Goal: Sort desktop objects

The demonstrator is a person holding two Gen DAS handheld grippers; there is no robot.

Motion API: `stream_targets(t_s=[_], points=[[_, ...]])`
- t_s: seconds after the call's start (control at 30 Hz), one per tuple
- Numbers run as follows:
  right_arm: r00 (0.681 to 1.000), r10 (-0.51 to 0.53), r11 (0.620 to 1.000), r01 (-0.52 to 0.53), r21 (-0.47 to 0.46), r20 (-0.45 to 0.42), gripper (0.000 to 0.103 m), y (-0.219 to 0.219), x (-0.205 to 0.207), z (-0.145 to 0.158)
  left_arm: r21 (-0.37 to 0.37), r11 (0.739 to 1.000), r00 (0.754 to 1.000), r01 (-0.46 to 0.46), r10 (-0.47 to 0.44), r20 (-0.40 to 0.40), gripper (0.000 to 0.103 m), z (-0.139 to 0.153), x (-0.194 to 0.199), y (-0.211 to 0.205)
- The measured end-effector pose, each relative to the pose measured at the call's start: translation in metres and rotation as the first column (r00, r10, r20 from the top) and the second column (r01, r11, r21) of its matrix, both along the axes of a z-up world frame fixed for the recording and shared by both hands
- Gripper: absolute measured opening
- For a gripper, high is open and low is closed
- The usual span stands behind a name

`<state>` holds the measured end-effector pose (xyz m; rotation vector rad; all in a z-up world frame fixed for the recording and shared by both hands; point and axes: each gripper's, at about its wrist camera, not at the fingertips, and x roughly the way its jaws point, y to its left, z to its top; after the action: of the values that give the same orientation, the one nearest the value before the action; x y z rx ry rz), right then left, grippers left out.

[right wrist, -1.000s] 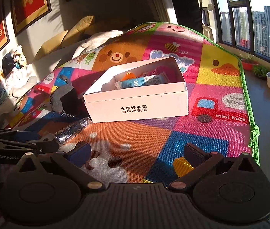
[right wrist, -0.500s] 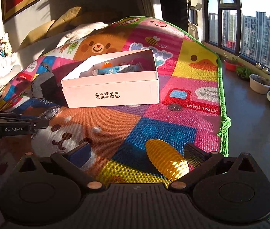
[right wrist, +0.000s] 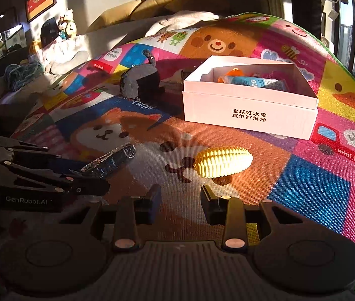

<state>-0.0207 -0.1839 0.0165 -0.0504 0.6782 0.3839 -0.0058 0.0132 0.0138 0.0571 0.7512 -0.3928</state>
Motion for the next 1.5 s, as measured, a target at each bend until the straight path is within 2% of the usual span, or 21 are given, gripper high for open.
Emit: stream_targets(t_s=[0.03, 0.07, 0.1, 0.13, 0.27, 0.4, 0.43, 0.53, 0.77, 0.87, 0.97, 1.03, 1.17, 1.37, 1.47, 1.5], points=[[1.0, -0.006, 1.0, 0.006, -0.014, 0.014, 0.055, 0.002, 0.0, 0.002, 0.018, 1.0, 1.0, -0.012, 0.012, 0.006, 0.051, 0.0, 0.0, 0.0], [0.999, -0.021, 1.0, 0.022, -0.018, 0.026, 0.07, 0.001, 0.0, 0.002, 0.04, 0.999, 0.999, -0.033, 0.032, 0.013, 0.063, 0.001, 0.001, 0.002], [0.999, -0.034, 0.999, 0.035, -0.02, 0.033, 0.079, 0.0, 0.0, 0.003, 0.06, 0.997, 0.998, -0.055, 0.054, 0.022, 0.069, 0.0, 0.003, 0.004], [0.998, -0.053, 0.998, 0.054, -0.021, 0.036, 0.083, -0.004, 0.0, 0.004, 0.078, 0.994, 0.997, -0.077, 0.075, 0.032, 0.079, 0.0, 0.006, 0.007], [0.992, -0.123, 0.992, 0.123, -0.018, -0.001, 0.1, -0.017, 0.01, 0.001, 0.165, 0.973, 0.986, -0.161, 0.151, 0.068, 0.093, -0.002, 0.019, 0.02], [0.982, -0.17, 0.985, 0.172, 0.017, -0.08, 0.103, -0.026, 0.02, -0.007, 0.218, 0.942, 0.966, -0.255, 0.238, 0.099, 0.097, -0.003, 0.033, 0.039], [0.978, -0.179, 0.983, 0.183, 0.032, -0.11, 0.103, -0.028, 0.024, -0.011, 0.228, 0.932, 0.958, -0.282, 0.264, 0.109, 0.097, -0.002, 0.036, 0.044], [0.977, -0.194, 0.98, 0.197, 0.021, -0.093, 0.103, -0.025, 0.023, -0.014, 0.218, 0.917, 0.942, -0.333, 0.316, 0.11, 0.099, -0.001, 0.041, 0.057], [0.969, -0.229, 0.973, 0.227, -0.036, -0.088, 0.103, -0.013, 0.025, -0.017, 0.111, 0.951, 0.957, -0.288, 0.283, 0.057, 0.102, -0.005, 0.04, 0.057], [0.974, -0.213, 0.974, 0.205, -0.1, -0.081, 0.103, -0.004, 0.027, -0.017, 0.069, 0.968, 0.97, -0.242, 0.239, 0.051, 0.103, -0.006, 0.036, 0.045], [0.986, -0.145, 0.988, 0.141, -0.059, -0.087, 0.103, -0.005, 0.034, -0.013, 0.093, 0.97, 0.974, -0.223, 0.219, 0.056, 0.103, -0.009, 0.033, 0.036], [0.982, -0.184, 0.983, 0.184, -0.004, -0.04, 0.103, -0.006, 0.039, -0.004, 0.105, 0.968, 0.973, -0.227, 0.222, 0.057, 0.103, -0.01, 0.032, 0.034], [0.977, -0.211, 0.977, 0.21, 0.036, 0.026, 0.102, 0.002, 0.069, 0.008, 0.095, 0.969, 0.973, -0.228, 0.224, 0.057, 0.103, -0.011, 0.032, 0.036], [0.972, -0.235, 0.972, 0.235, 0.012, -0.009, 0.087, 0.023, 0.118, -0.008, 0.081, 0.97, 0.973, -0.229, 0.225, 0.058, 0.103, -0.011, 0.031, 0.038], [0.972, -0.234, 0.972, 0.234, -0.01, -0.03, 0.067, 0.028, 0.127, -0.014, 0.077, 0.97, 0.973, -0.229, 0.225, 0.058, 0.103, -0.011, 0.031, 0.039], [0.972, -0.233, 0.972, 0.233, -0.004, -0.02, 0.067, 0.028, 0.125, -0.013, 0.075, 0.97, 0.973, -0.23, 0.226, 0.057, 0.103, -0.011, 0.031, 0.039]])
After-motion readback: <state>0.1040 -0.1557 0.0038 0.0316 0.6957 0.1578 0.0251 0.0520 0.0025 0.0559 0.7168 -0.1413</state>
